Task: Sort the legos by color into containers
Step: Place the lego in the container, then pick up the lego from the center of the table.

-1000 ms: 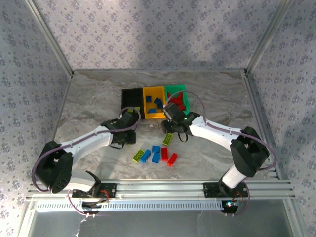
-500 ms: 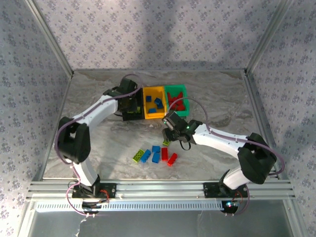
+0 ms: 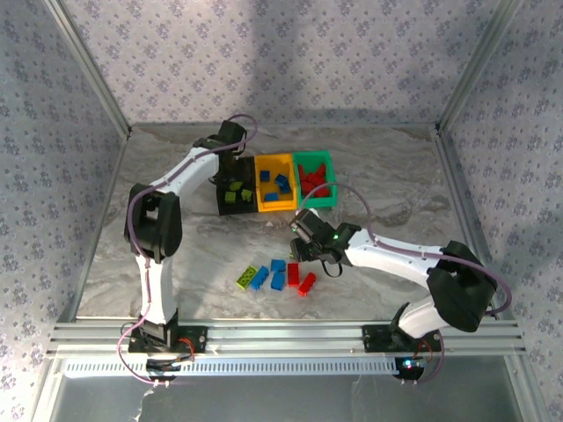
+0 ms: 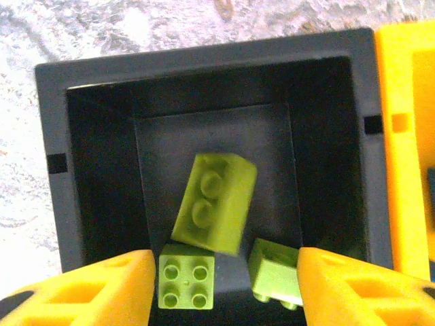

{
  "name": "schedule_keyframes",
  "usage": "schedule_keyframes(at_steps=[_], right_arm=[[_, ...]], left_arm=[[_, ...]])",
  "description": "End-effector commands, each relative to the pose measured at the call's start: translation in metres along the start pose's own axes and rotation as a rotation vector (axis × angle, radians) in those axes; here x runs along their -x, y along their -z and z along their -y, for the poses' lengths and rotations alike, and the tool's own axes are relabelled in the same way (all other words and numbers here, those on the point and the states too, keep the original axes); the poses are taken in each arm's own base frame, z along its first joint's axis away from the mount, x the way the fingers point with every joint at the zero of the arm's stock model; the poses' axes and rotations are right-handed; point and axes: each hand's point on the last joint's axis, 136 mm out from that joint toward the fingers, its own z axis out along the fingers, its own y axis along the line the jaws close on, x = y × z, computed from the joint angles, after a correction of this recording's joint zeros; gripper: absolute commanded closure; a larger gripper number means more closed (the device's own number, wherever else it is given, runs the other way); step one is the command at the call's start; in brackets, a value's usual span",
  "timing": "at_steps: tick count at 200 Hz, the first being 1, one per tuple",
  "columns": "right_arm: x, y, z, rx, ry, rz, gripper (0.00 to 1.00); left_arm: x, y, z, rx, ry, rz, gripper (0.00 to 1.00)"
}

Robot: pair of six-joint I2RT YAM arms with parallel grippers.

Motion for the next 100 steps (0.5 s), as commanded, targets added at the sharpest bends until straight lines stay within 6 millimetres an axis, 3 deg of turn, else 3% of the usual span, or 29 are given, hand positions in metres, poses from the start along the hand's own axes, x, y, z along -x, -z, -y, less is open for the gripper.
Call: schedule_keyframes(at_steps=[1,53,100], right_arm=[[-0.003,0.001,0.003,-0.012,-0.038,0.008,0.47],[-0.008,-0.014,0.003,-0.039,-0.050,-0.029,0.40],[-0.006,-0.025,-0.003,-0.039,-0.063,-0.043,0.36]], left_arm=[[0.002,0.012,0.007,-0.035,-0.015,-0.005,0.25],[-0.006,0.054,0.015,-0.095,-0.019,0.062,0.25],[-0.034,0.087,0.011,-0.149,0.007,0.093,0.24]])
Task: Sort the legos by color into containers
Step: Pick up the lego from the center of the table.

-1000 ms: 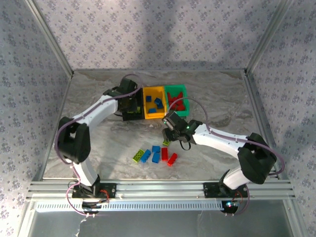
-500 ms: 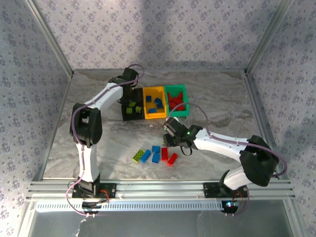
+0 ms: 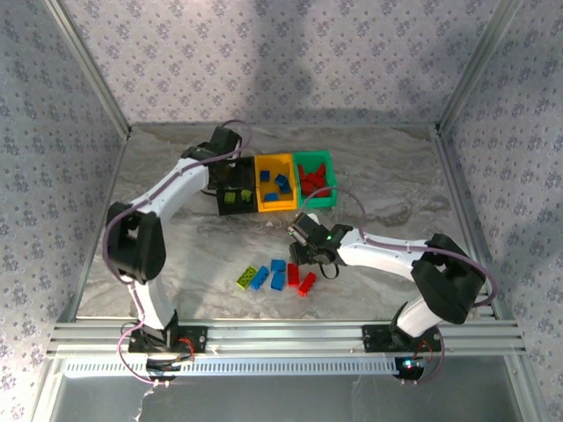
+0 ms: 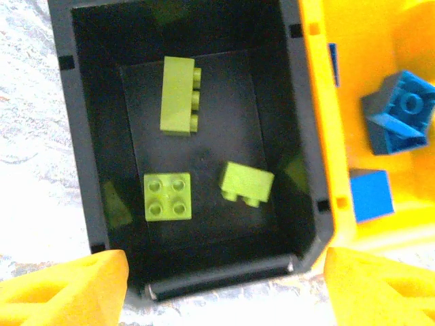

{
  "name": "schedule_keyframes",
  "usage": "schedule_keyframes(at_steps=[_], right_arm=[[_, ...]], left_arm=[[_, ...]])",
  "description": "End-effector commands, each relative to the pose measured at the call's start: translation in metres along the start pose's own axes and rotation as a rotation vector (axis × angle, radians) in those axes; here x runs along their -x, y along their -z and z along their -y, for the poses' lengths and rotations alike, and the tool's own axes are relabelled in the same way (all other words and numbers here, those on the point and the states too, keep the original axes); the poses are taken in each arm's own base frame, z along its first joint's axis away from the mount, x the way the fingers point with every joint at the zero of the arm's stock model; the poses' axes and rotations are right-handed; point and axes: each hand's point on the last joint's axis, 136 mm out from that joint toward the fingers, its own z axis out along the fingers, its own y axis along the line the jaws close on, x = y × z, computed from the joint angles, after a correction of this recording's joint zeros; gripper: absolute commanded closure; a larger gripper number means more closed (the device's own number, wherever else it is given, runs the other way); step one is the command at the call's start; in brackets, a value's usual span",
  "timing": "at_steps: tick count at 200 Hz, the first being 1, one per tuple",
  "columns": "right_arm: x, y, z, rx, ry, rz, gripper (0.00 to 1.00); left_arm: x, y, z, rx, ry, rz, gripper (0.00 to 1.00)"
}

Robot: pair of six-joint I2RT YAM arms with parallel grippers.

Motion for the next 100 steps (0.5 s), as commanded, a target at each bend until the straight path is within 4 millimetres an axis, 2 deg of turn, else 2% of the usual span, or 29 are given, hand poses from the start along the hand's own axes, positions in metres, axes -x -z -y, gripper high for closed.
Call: schedule_keyframes(at_steps=[1,42,100], right_arm=[[0.010,-0.001,-0.007,0.003,-0.024,0.022,0.36],[0.017,-0.007,-0.013,0.011,-0.043,0.034,0.33],[0.025,-0.019,-0.019,0.014,-0.073,0.037,0.31]], left_arm=[[0.000,0.027,0.007,-0.060,0.023,0.063,0.24],[-0.030,0.049,0.006,-0.093,0.039,0.090,0.25],[-0.077,0.059,0.010,-0.139,0.049,0.080,0.26]])
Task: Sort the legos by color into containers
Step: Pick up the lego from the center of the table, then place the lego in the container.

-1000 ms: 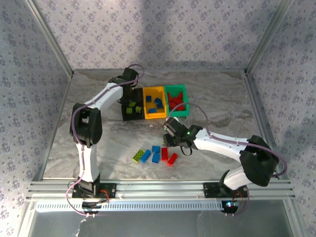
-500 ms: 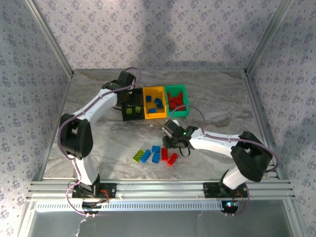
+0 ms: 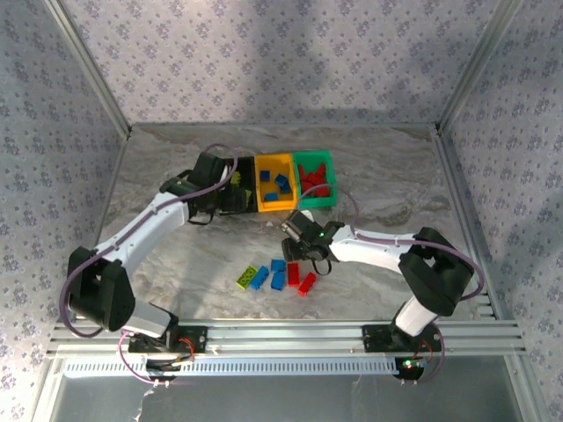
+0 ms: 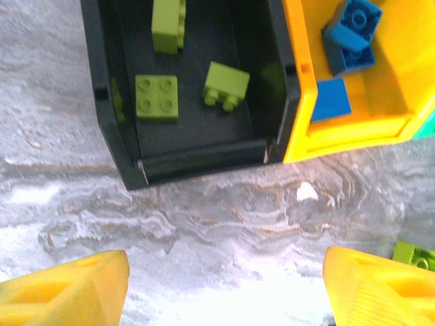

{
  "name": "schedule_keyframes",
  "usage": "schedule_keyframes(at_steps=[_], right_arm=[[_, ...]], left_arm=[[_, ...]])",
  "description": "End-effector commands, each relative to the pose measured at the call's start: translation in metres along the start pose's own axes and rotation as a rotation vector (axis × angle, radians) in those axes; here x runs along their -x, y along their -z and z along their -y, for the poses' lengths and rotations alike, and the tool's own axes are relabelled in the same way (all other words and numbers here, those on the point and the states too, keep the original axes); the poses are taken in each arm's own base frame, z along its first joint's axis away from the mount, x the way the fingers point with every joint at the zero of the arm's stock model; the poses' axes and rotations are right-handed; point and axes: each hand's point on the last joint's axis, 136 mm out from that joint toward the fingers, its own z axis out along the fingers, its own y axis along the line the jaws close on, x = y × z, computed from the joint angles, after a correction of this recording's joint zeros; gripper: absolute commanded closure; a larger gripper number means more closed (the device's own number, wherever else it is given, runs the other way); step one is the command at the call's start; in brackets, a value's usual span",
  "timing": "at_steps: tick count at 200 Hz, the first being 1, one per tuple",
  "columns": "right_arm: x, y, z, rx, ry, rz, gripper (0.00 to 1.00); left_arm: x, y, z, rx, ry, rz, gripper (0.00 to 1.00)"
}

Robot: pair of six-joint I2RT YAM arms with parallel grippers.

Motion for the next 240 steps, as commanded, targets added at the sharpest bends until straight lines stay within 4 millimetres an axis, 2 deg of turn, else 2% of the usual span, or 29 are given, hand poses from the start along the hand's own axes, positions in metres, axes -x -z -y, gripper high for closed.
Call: schedule_keyframes(at_steps=[1,36,59,106,126,147,179,240], right_arm=[[0.006,-0.007,-0.004,-0.008,-0.039,0.006,0.31],[0.003,-0.020,-0.001,-0.025,-0.050,-0.018,0.31],[0.001,-0.024,0.005,-0.056,-0.046,-0.029,0.35],[-0.002,-0.025,0.004,-0.041,-0.035,-0.036,0.66],[0.001,-0.022,0.002,-0.034,-0.038,-0.027,0.72],[0.006,-0.019,0.000,-0.023,-0.042,-0.015,0.74],[0.017,-0.015,-0.010,0.000,0.003,-0.001,0.75],[0.046,-0.007,-0.035,0.047,0.060,0.033,0.76]], left_arm=[[-0.009,0.010,0.010,-0.055,0.017,0.031,0.26],[-0.039,0.009,0.006,-0.058,0.035,0.011,0.26],[-0.059,0.007,0.001,-0.055,0.047,-0.008,0.26],[-0.088,0.005,-0.009,-0.053,0.068,-0.052,0.26],[-0.100,0.004,-0.009,-0.069,0.059,-0.085,0.27],[-0.113,0.004,-0.011,-0.076,0.049,-0.109,0.27],[-0.130,0.003,-0.025,-0.033,0.062,-0.127,0.27],[-0.152,-0.020,-0.034,-0.009,0.105,-0.177,0.27]])
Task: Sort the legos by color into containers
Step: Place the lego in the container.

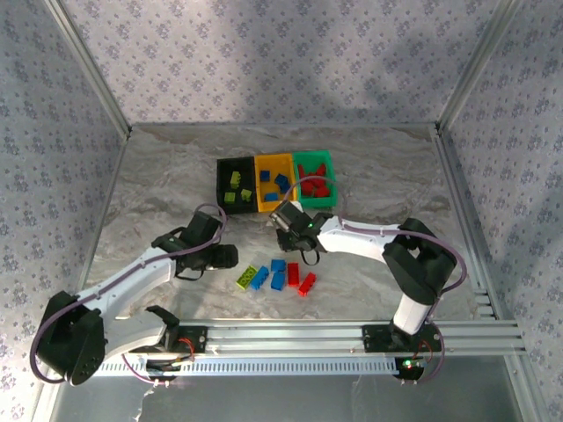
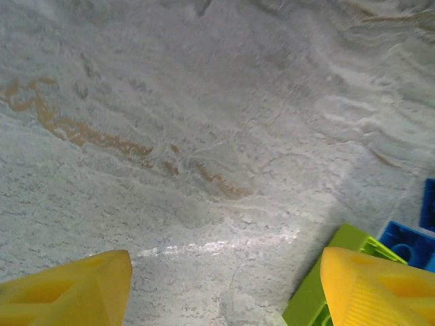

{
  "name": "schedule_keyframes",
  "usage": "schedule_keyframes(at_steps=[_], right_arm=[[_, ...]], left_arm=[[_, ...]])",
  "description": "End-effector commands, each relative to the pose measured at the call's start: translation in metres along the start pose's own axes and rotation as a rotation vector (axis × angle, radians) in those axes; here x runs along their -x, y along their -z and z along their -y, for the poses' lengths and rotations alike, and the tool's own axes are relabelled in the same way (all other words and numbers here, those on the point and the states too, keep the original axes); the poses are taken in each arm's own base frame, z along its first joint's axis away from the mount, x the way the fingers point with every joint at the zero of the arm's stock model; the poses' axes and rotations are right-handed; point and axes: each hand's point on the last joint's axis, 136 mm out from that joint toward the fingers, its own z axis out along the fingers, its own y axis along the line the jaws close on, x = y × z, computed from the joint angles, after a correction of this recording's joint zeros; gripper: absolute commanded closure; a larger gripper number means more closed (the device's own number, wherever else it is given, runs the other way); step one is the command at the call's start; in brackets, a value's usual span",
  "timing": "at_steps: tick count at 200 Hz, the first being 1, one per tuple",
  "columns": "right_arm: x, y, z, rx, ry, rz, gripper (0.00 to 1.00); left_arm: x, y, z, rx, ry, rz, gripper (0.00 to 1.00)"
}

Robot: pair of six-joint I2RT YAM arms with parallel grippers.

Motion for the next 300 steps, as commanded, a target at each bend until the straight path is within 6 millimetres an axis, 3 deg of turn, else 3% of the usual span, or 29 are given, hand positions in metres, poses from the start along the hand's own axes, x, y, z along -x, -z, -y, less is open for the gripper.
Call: schedule_keyframes(at_steps=[1,17,22,77,123,164,198,222,255,300], right_arm=[[0.008,0.001,-0.011,0.014,0.053,-0.011,0.76],[0.016,0.001,-0.018,0.029,0.074,-0.009,0.76],[0.032,0.006,-0.028,0.052,0.079,0.021,0.76],[0.098,0.006,-0.068,0.100,0.162,0.080,0.74],[0.155,-0.012,-0.076,0.112,0.143,0.113,0.74],[0.192,-0.038,-0.074,0.129,0.090,0.129,0.73],[0.202,-0.054,-0.076,0.132,0.084,0.103,0.68],[0.208,-0.058,-0.073,0.116,0.076,0.104,0.53],[0.207,-0.045,-0.071,0.111,0.085,0.113,0.48],[0.191,-0.018,-0.070,0.122,0.102,0.136,0.48]], left_arm=[[0.002,-0.005,0.003,-0.013,0.020,0.005,0.27],[0.000,-0.006,0.000,0.001,0.021,0.001,0.27],[-0.001,-0.006,-0.001,0.006,0.021,-0.001,0.27],[-0.010,-0.011,-0.005,0.010,0.039,-0.028,0.27],[-0.015,-0.010,-0.006,-0.003,0.046,-0.034,0.27],[-0.021,-0.010,-0.006,-0.025,0.055,-0.032,0.27],[-0.023,-0.009,-0.007,-0.024,0.051,-0.036,0.27],[-0.023,-0.007,-0.007,-0.027,0.051,-0.031,0.27],[-0.023,-0.002,-0.009,-0.025,0.049,-0.008,0.27],[-0.025,-0.003,0.000,-0.089,0.035,-0.008,0.27]])
